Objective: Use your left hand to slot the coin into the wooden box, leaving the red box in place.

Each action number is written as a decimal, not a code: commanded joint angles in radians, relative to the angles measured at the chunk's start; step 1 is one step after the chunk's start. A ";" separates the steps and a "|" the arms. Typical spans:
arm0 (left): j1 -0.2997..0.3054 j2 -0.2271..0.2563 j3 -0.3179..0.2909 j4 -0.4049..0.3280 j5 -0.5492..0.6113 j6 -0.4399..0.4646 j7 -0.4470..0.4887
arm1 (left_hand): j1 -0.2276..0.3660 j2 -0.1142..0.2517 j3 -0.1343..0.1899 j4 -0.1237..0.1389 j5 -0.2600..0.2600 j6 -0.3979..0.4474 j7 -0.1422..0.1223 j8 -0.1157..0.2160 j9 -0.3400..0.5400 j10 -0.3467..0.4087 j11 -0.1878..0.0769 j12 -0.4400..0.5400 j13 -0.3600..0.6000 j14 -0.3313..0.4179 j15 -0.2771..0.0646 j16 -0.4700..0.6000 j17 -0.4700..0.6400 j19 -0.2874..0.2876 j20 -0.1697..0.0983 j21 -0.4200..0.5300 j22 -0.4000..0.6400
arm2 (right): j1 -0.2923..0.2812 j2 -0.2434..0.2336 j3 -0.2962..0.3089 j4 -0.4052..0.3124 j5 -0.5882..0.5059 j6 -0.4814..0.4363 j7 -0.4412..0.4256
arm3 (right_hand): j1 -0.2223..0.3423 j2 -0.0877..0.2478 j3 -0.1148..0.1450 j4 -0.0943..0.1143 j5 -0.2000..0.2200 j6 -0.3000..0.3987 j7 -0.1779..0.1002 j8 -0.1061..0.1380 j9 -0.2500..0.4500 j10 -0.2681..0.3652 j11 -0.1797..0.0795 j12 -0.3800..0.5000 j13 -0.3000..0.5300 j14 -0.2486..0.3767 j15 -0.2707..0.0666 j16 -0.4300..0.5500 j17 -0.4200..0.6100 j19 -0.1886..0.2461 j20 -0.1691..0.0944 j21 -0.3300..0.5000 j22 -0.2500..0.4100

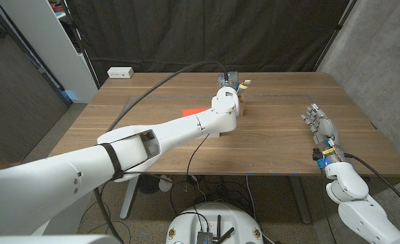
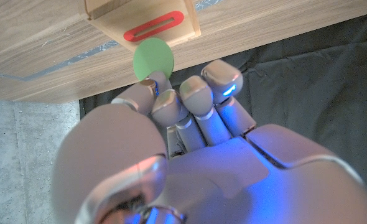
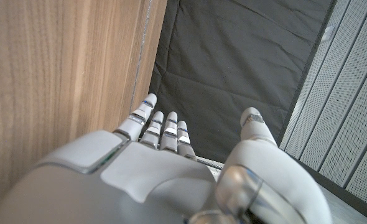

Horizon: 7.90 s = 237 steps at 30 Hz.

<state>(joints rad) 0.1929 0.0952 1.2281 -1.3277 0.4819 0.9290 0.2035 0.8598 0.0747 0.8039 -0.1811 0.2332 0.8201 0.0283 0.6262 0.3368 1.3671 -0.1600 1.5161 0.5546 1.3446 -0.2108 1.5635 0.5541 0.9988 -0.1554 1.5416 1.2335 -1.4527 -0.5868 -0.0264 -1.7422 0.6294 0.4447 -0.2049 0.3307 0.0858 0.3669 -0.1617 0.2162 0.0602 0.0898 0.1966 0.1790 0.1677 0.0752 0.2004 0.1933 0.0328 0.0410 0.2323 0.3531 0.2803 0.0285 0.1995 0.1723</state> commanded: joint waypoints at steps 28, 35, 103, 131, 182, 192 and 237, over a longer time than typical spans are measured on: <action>0.009 -0.038 -0.016 0.085 -0.050 -0.051 0.073 | 0.012 0.000 0.003 -0.002 0.005 0.168 0.040 0.000 0.028 0.005 -0.003 -0.008 -0.009 -0.003 0.004 0.000 -0.001 -0.006 -0.054 -0.005 0.002 | 0.026 0.001 -0.014 0.026 0.019 -0.009 0.007 | 0.010 0.003 0.000 0.008 0.006 0.006 0.001 -0.003 0.005 0.008 -0.002 0.000 0.001 0.009 0.002 0.004 0.003 0.011 0.004 0.000 0.003; 0.009 -0.039 -0.015 0.084 -0.054 -0.046 0.071 | 0.012 -0.001 0.004 -0.002 0.006 0.171 0.039 -0.001 0.029 0.002 -0.005 -0.003 0.001 -0.001 0.004 0.002 0.001 -0.006 -0.054 -0.006 0.002 | 0.029 -0.001 -0.015 0.030 0.024 -0.010 0.012 | 0.010 0.004 0.000 0.008 0.006 0.006 0.000 -0.003 0.005 0.009 -0.002 0.001 0.001 0.009 0.002 0.004 0.003 0.011 0.005 0.000 0.003; -0.013 -0.075 0.042 0.154 -0.087 -0.001 0.025 | -0.005 -0.021 0.001 0.003 0.020 0.174 0.015 -0.017 0.024 0.000 -0.012 -0.009 -0.001 -0.009 0.004 0.001 -0.003 -0.015 -0.054 -0.015 0.000 | 0.043 -0.013 -0.028 0.056 0.051 -0.006 0.038 | 0.009 0.005 -0.002 0.009 0.006 0.010 -0.008 -0.002 0.005 0.012 -0.002 0.001 0.002 0.014 0.003 0.005 0.005 0.012 0.009 0.000 0.004; -0.014 -0.058 0.040 0.118 -0.111 0.025 0.014 | -0.091 -0.064 -0.016 0.005 0.046 0.021 0.029 -0.197 -0.051 0.006 -0.036 -0.007 0.002 -0.005 0.002 -0.003 -0.031 0.003 -0.056 -0.038 -0.018 | 0.041 -0.009 -0.028 0.049 0.042 -0.005 0.027 | 0.013 0.007 -0.001 0.007 0.007 0.011 -0.007 -0.002 0.005 0.011 -0.004 0.000 0.002 0.014 0.005 0.005 0.005 0.013 0.008 0.000 0.004; 0.016 0.028 -0.033 -0.082 -0.090 0.040 0.106 | -0.139 -0.064 -0.006 -0.002 0.045 0.060 0.025 -0.315 -0.075 -0.004 -0.042 -0.020 0.008 -0.005 0.001 -0.006 -0.030 0.008 -0.056 -0.049 -0.016 | 0.054 0.005 -0.041 0.034 0.005 0.009 0.004 | 0.017 0.008 0.000 0.006 0.009 0.012 -0.007 -0.002 0.005 0.012 -0.001 0.001 0.002 0.021 0.005 0.007 0.007 0.021 0.005 0.002 0.003; 0.087 0.115 -0.094 -0.226 -0.060 0.048 0.167 | -0.102 -0.033 -0.078 0.017 0.039 0.034 0.008 -0.387 -0.003 -0.180 -0.011 -0.355 -0.347 -0.237 -0.009 -0.293 -0.343 -0.187 0.020 -0.317 -0.515 | 0.059 0.003 -0.052 0.015 -0.019 -0.004 -0.014 | 0.017 0.007 -0.001 0.006 0.009 0.013 -0.007 -0.001 0.005 0.014 -0.003 0.001 0.002 0.021 0.002 0.007 0.007 0.022 0.004 0.002 0.003; 0.760 0.641 -0.849 -0.478 -0.755 -1.075 -0.024 | -0.606 -0.149 -0.198 0.030 -0.053 -0.512 0.039 -0.450 -0.140 -1.162 0.209 -1.262 -0.363 -1.159 0.206 -1.286 -0.375 -0.991 0.138 -0.858 -1.066 | 0.045 -0.030 -0.107 -0.174 -0.167 -0.111 -0.096 | -0.016 -0.004 -0.021 0.022 -0.005 0.090 0.006 0.011 0.005 0.030 0.001 0.005 0.002 0.035 0.001 0.012 0.012 0.036 0.011 0.004 0.004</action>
<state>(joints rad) 0.7333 0.6967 0.6037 -1.8876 -0.0241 0.0970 0.2366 0.2731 -0.0716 0.6171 -0.1543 0.1844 0.3248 0.0644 0.1774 0.1987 0.2196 0.0449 0.2640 0.1905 0.2028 -0.0085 0.2889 0.1767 0.0214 -0.0176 0.6965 0.1674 -1.4076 -0.6078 -0.1202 -1.8774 0.5007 0.3706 -0.2910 0.3270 0.0822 0.3491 -0.1439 0.2162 0.1511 0.0846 0.2147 0.1790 0.1910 0.0768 0.2004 0.1928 0.0632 0.0464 0.2407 0.3598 0.3091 0.0357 0.1995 0.1748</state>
